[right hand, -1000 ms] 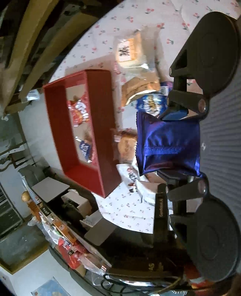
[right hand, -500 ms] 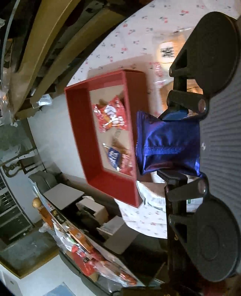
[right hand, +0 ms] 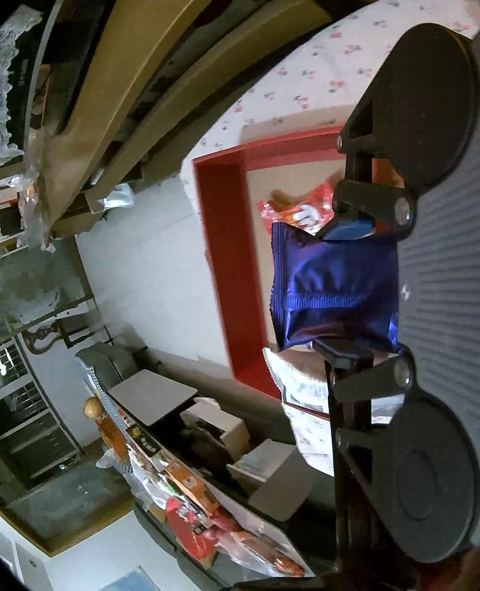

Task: Organize snacks
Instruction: 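Carry the white bar and blue foil pack over the red box with both grippers, then lower both packs into the red box and open both grippers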

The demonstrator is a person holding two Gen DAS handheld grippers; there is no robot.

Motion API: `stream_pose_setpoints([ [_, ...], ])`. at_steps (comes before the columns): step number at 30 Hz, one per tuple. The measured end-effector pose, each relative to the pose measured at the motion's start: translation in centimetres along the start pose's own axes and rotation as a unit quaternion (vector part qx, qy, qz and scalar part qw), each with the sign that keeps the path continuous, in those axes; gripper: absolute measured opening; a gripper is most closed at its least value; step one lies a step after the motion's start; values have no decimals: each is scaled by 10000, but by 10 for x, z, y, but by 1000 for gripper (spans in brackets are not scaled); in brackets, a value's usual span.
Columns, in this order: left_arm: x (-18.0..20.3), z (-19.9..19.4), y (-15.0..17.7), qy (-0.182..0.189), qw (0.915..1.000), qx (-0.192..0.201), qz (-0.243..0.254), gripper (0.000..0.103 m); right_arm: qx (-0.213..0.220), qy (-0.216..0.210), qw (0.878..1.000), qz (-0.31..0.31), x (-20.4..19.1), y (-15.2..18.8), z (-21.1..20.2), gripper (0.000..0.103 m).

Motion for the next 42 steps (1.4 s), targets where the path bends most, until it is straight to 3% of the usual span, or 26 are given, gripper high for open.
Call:
stream_pose_setpoints([
  [16,-1,41,-32,-247,9996,47,-138,48,-81,89,9999,-76,17,-20,51,68],
  [32,-6,64,-27,-566,9984,1,-23,46,-348,146,9993,-86,27,-8,82,69],
  [42,-6,67,-25,-595,9982,-11,-10,51,-503,164,9986,-26,32,-1,91,70],
])
Point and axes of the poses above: each gripper's, at about its wrist camera, not at the fingertips, and z roughly the way its jaws point, x to its right, y to its underside, the point moved 6 cm from there along z, roughly the way its jaws point, and after that the axes turned 15 degrees about -z, right-handed, at the moved point
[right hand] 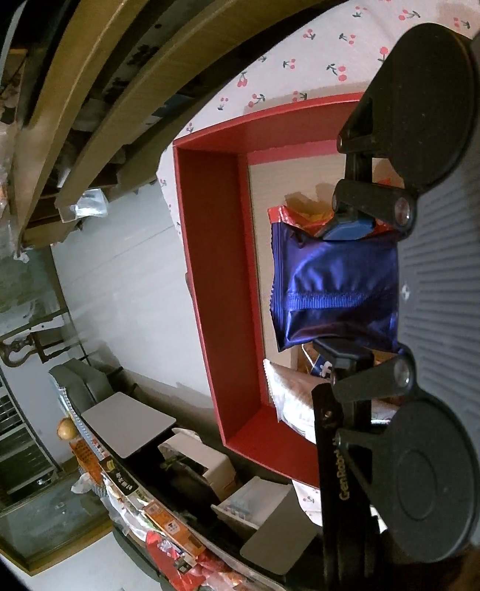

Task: Organize snacks
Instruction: 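Lower both packs into the red box and open both grippers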

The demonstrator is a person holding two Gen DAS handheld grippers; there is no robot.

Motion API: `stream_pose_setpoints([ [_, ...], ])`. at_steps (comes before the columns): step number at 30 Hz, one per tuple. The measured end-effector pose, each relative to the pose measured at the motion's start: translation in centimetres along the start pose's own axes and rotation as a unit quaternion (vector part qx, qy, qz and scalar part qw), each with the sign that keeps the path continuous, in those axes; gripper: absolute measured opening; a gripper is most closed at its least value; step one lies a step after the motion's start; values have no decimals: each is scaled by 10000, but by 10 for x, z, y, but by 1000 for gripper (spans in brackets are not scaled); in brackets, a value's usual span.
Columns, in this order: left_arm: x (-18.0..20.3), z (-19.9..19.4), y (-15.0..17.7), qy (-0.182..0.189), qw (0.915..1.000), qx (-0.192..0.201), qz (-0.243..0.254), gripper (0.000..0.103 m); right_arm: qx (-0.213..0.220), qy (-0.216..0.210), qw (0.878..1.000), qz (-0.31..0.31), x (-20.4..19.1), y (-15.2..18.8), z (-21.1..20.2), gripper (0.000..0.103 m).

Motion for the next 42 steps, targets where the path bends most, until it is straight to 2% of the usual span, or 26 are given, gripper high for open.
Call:
stream_pose_setpoints([
  [10,-4,-4,-4,-10,10000,43,-89,63,167,109,9997,-123,-3,-5,-7,74],
  [16,-4,-15,-9,62,9997,159,-160,70,301,107,9995,-67,-1,-10,-15,84],
  [29,-3,-37,-14,267,9987,344,-260,73,644,121,9977,-153,-6,-22,-38,84],
  [42,-3,-55,-8,395,9980,407,-262,73,721,145,9972,-118,-9,-19,-57,85],
])
Point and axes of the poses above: each gripper's, at about its wrist camera, not at the fingertips, and z roughly the way its jaws point, x to its right, y to its underside, the point moved 6 cm from there along z, roughly the way its jaws point, and after that the axes turned 15 degrees about -z, right-handed, at the moved point
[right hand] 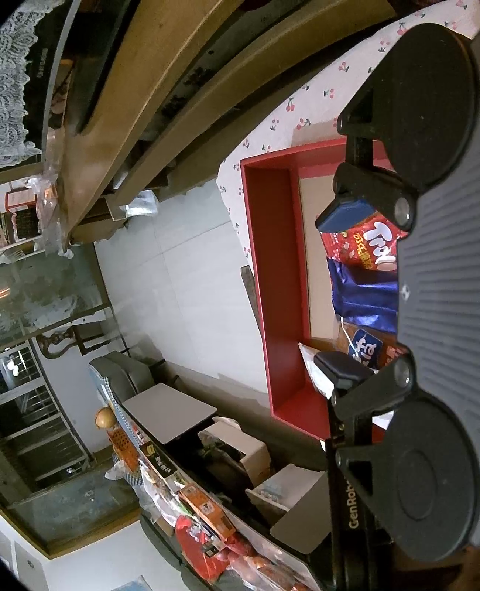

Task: Organize snacks
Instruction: 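Lower both packs into the red box and open both grippers, then withdraw both grippers from the box toward the remaining snacks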

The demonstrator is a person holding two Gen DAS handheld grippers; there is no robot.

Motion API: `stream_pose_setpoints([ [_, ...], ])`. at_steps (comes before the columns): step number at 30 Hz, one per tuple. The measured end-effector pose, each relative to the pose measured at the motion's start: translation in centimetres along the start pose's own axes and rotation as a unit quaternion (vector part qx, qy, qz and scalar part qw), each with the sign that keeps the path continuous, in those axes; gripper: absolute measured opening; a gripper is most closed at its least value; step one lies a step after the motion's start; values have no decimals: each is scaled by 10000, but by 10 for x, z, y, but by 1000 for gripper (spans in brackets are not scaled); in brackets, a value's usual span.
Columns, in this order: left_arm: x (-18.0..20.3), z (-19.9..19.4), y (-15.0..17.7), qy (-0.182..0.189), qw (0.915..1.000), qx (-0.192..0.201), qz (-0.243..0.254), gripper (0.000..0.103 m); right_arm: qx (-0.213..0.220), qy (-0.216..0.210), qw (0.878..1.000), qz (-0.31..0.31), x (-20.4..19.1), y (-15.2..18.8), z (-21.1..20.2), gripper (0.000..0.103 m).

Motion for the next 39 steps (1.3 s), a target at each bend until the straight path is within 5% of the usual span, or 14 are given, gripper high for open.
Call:
stream_pose_setpoints([
  [23,-1,-33,27,222,9996,-68,173,77,-5,-14,9999,108,-6,23,-43,85],
  [39,-21,-45,75,225,9979,-523,310,79,-616,-76,9981,61,-12,81,-78,86],
])
Point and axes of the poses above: each gripper's, at about its wrist camera, not at the fingertips, and z roughly the way its jaws point, x to its right, y to its underside, the point moved 6 cm from there along z, roughly the way its jaws point, and after that the axes turned 15 degrees about -z, right-handed, at the moved point
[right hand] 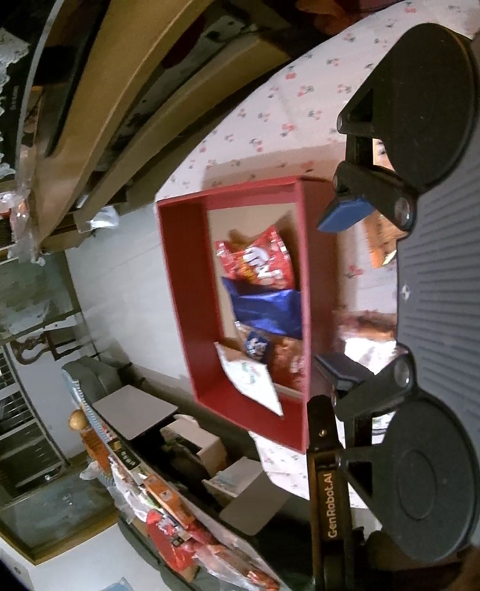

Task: Organize snacks
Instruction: 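Withdraw both grippers from the box toward the remaining snacks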

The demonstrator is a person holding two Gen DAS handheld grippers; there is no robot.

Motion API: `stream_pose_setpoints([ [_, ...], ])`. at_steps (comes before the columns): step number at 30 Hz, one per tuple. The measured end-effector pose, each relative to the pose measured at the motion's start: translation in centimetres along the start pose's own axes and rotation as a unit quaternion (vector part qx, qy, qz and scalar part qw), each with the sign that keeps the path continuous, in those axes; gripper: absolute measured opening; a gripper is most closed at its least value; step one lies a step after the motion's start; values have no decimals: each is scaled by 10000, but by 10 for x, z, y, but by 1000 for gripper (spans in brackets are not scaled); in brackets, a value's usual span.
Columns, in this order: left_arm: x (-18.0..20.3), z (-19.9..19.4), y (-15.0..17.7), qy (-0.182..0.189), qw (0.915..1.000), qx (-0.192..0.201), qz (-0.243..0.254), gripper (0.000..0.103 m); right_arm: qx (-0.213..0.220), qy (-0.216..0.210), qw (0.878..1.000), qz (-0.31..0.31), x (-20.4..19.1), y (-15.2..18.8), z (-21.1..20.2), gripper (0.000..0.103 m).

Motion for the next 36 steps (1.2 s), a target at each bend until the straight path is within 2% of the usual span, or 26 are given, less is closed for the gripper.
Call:
stream_pose_setpoints([
  [7,-16,4,10,-195,9997,-135,-47,79,-252,42,9997,-54,8,22,-5,87],
  [16,-9,5,17,-71,9996,-255,98,80,-796,70,9968,46,33,45,12,88],
  [19,-6,6,20,-47,9994,-305,140,81,-752,29,9971,-62,34,41,14,89],
  [24,-4,7,20,34,9993,-352,119,82,-599,88,9980,165,49,36,3,90],
  [29,-2,8,23,74,9991,-405,130,82,-765,252,9961,353,67,41,7,90],
  [36,1,9,25,86,9988,-442,168,83,-708,345,9959,437,73,41,5,90],
])
Point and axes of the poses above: each gripper's, at about its wrist camera, not at the fingertips, and z roughly the way its jaws point, x to its right, y to its underside, the point moved 6 cm from there along z, roughly the way its jaws point, and after that the axes turned 15 degrees about -z, right-handed, at the moved point
